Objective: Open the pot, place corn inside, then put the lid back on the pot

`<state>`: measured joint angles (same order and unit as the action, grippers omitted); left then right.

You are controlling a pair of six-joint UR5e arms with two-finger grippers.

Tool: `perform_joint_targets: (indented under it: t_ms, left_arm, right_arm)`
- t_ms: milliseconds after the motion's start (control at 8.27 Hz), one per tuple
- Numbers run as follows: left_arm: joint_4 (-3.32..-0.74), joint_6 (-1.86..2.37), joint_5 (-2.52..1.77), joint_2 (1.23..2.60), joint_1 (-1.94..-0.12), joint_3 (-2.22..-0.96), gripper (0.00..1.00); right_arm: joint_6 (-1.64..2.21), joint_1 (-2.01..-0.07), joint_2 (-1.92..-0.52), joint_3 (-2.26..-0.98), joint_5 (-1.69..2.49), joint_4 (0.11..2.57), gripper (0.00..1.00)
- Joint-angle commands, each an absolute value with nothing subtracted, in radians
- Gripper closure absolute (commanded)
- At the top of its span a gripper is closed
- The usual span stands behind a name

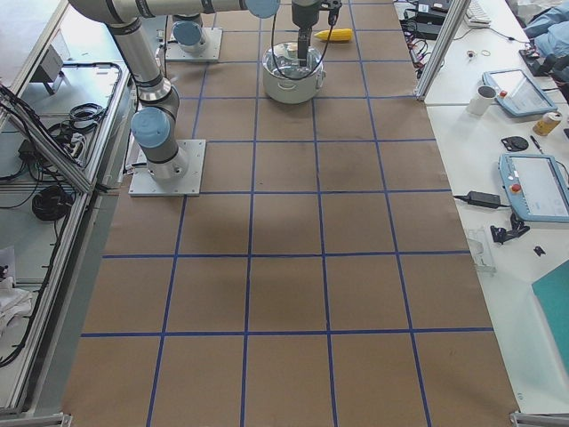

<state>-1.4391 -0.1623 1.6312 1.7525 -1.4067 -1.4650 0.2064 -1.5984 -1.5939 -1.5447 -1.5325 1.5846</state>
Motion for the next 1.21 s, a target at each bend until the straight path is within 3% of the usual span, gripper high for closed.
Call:
perform_joint_targets:
  t_ms: [0, 484, 1089]
  left_arm:
    - [-1.318, -0.183, 1.631, 1.879, -1.382, -1.473, 0.00]
    - [-1.137, -0.247, 1.617, 2.074, -1.324, -1.479, 0.00]
    - [-1.100, -0.249, 1.531, 2.186, -1.316, -1.480, 0.00]
  right_arm:
    - [0.206, -1.598, -1.594, -1.545, -1.529, 1.585, 0.00]
    - [0.222, -1.618, -1.563, -1.543, -1.514, 1.566, 0.00]
    - [0.670, -2.007, -1.287, -1.528, -1.512, 1.886, 0.00]
